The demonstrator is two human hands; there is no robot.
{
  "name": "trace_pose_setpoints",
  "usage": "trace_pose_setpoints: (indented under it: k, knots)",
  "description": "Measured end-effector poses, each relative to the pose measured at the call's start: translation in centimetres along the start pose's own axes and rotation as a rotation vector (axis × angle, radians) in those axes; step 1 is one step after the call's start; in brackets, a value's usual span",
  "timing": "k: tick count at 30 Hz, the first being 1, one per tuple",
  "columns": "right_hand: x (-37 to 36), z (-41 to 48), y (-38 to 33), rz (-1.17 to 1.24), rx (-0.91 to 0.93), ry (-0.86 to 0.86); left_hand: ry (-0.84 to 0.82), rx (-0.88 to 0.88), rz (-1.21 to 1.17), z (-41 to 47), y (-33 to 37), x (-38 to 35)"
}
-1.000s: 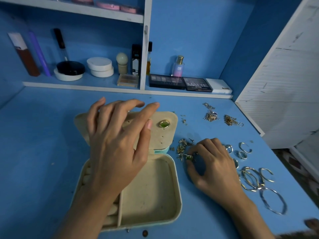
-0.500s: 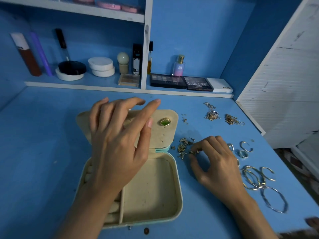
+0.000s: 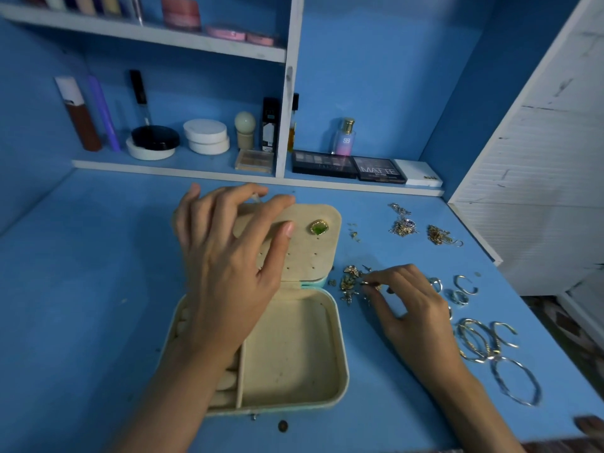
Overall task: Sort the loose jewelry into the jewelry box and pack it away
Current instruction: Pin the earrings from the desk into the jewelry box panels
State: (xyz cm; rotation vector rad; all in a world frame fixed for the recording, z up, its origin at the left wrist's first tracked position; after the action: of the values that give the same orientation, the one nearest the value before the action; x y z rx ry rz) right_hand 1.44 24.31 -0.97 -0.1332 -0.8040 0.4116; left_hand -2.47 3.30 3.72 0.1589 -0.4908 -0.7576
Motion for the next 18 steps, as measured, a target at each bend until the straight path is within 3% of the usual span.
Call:
trace_pose_setpoints:
  k: [6, 10, 18]
  knots:
    - [0.9, 1.3, -1.8, 0.087, 0.001, 0.059, -0.028, -0.001, -0.019, 0.2, -0.2, -0.1]
    - [1.2, 3.2, -5.5, 0.164, 0.103, 0.102, -0.059, 0.022, -0.033, 0.2, -0.3, 0.0]
    - [-0.8, 5.7, -8.4, 0.041, 0.248, 0.149, -0.108, 0.031, -0.068, 0.2, -0.4, 0.1]
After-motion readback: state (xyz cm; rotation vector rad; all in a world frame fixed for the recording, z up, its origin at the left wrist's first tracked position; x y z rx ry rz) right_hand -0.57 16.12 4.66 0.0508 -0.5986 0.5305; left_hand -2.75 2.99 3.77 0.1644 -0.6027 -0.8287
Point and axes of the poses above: each hand's wrist, its own z-axis towards the middle knuckle, its own x-axis out of the back of the hand, y = z × x, the point moved 3 cm from there along z, towards the middle knuckle, and after that the axes turned 8 degrees about -z, right-handed, at the moved point
